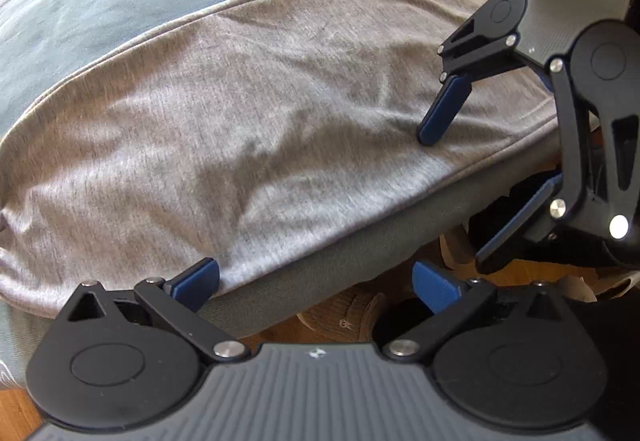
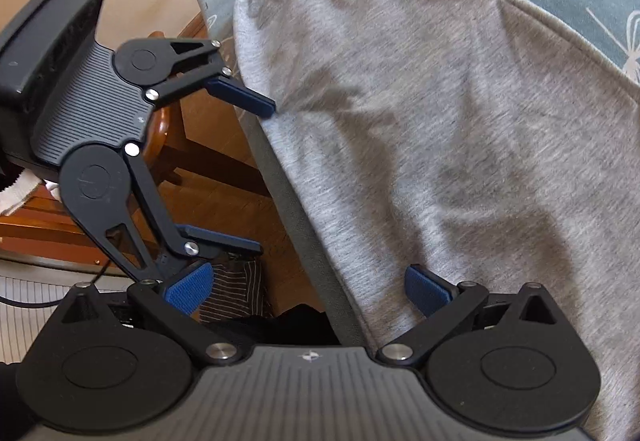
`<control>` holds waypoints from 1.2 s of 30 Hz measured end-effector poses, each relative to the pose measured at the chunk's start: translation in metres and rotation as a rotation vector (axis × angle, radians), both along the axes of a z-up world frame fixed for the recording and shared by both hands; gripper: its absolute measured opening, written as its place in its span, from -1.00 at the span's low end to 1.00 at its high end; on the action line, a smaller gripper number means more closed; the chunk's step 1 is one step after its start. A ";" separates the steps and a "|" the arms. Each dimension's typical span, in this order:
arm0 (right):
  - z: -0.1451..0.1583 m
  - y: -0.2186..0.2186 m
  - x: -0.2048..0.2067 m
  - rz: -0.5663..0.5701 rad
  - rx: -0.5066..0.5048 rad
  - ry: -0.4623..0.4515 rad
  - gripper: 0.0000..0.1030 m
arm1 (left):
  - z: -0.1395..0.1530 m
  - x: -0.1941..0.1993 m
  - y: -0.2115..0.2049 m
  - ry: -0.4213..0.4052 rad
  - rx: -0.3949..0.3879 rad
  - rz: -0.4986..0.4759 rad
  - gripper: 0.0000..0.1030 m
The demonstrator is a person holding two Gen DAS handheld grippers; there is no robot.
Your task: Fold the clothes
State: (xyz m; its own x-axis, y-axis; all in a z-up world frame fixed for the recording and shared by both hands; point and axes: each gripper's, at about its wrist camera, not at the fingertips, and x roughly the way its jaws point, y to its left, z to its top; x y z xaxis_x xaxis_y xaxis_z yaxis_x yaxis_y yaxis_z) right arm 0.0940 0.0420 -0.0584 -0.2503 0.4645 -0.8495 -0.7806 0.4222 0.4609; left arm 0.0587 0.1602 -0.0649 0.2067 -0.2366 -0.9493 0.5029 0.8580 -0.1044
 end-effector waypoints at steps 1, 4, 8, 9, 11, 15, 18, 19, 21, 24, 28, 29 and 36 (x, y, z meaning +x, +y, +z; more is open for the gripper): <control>-0.003 0.003 -0.005 0.001 -0.008 0.003 1.00 | 0.003 0.000 0.003 -0.016 0.006 -0.015 0.98; -0.003 0.012 -0.020 0.032 -0.032 -0.017 1.00 | 0.010 0.003 0.011 -0.058 -0.022 -0.032 0.98; -0.001 0.026 -0.030 0.040 -0.011 0.062 1.00 | 0.007 0.009 0.016 -0.072 -0.038 -0.053 0.98; 0.000 0.029 -0.031 0.037 -0.007 0.081 1.00 | 0.006 0.008 0.020 -0.085 -0.031 -0.057 0.98; 0.005 0.031 -0.033 0.038 -0.009 0.075 1.00 | 0.000 0.009 0.027 -0.061 -0.034 -0.057 0.98; 0.021 0.018 -0.023 -0.044 -0.035 0.044 1.00 | -0.008 -0.002 0.037 -0.048 0.035 -0.098 0.98; 0.018 0.010 -0.020 -0.090 -0.097 0.043 1.00 | -0.009 -0.010 0.045 -0.048 0.087 -0.109 0.98; 0.019 0.012 -0.021 -0.090 -0.096 0.061 1.00 | -0.007 -0.010 0.050 -0.039 0.098 -0.101 0.98; 0.021 0.018 -0.025 -0.088 -0.094 0.097 1.00 | -0.004 -0.008 0.058 -0.019 0.115 -0.077 0.98; 0.036 0.025 -0.028 -0.092 -0.064 0.085 1.00 | 0.012 0.001 0.069 -0.062 0.083 -0.025 0.98; 0.047 0.024 -0.014 -0.119 -0.080 -0.015 1.00 | 0.013 0.022 0.078 -0.134 0.043 0.048 0.98; 0.045 0.022 -0.008 -0.129 -0.095 -0.029 1.00 | 0.010 0.028 0.081 -0.145 0.035 0.075 0.98; 0.036 0.011 0.032 -0.189 -0.194 -0.117 1.00 | -0.009 0.034 0.123 -0.098 0.074 0.292 0.99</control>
